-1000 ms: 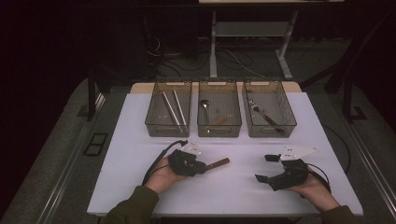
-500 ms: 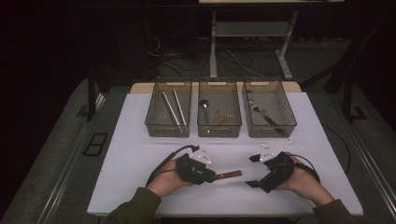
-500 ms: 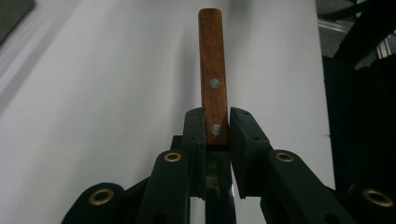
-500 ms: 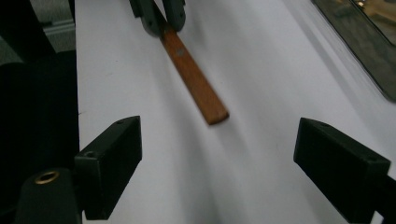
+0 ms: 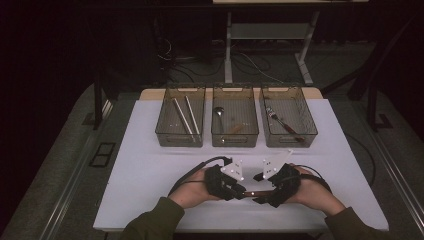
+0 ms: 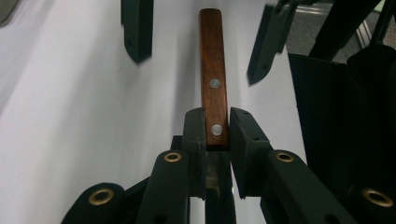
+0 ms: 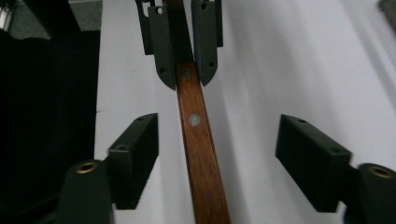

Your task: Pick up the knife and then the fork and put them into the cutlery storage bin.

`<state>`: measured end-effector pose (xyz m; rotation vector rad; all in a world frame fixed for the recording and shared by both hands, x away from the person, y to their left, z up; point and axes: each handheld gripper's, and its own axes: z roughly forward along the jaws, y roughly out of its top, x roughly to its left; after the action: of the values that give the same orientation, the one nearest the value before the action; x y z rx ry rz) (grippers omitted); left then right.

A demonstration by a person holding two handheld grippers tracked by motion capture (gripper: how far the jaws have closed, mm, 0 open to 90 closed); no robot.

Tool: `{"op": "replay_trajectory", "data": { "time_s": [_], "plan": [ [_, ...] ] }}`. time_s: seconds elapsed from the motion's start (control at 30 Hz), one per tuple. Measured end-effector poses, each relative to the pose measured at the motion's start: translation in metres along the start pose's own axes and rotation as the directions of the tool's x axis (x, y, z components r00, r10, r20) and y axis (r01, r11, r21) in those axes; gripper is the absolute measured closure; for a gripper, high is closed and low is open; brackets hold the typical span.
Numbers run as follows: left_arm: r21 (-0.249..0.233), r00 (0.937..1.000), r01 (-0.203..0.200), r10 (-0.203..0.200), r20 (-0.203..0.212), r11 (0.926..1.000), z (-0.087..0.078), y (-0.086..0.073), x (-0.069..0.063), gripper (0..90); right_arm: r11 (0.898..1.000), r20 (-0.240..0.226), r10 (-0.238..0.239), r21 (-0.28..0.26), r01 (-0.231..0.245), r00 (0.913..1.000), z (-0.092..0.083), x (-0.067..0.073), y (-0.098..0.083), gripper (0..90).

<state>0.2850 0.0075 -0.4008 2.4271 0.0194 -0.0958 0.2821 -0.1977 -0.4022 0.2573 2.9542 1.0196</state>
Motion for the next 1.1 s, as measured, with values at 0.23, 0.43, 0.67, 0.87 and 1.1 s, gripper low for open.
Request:
{"op": "replay_trajectory", "data": {
  "time_s": [0.23,0.43,0.67,0.87,1.1],
  "plan": [
    [0.009,0.9994,-0.032,0.032,0.011,0.9994,0.005,0.007,-0.006,76.4,0.999,-0.056,-0.009,0.047,0.012,0.9984,0.007,0.005,-0.003,50.4],
    [0.009,0.999,-0.045,0.045,0.01,0.999,0.006,0.007,-0.009,76.4,0.997,-0.119,-0.012,0.079,0.021,0.9928,0.014,0.006,-0.003,65.6],
    [0.013,0.9988,-0.047,0.047,0.012,0.9988,0.007,0.007,-0.009,76.4,0.995,-0.13,-0.044,0.078,0.054,0.9906,0.015,0.008,-0.002,74.4],
    [0.016,0.9984,-0.053,0.052,0.023,0.9985,0.007,0.006,-0.009,76.2,0.994,-0.121,-0.052,0.09,0.064,0.9912,0.015,0.011,-0.001,75.2],
    [0.01,0.9978,-0.056,0.056,0.035,0.9984,0.007,0.005,-0.009,76.1,0.994,-0.124,-0.068,0.081,0.078,0.9899,0.016,0.013,-0.002,75.3]
  ]
}}
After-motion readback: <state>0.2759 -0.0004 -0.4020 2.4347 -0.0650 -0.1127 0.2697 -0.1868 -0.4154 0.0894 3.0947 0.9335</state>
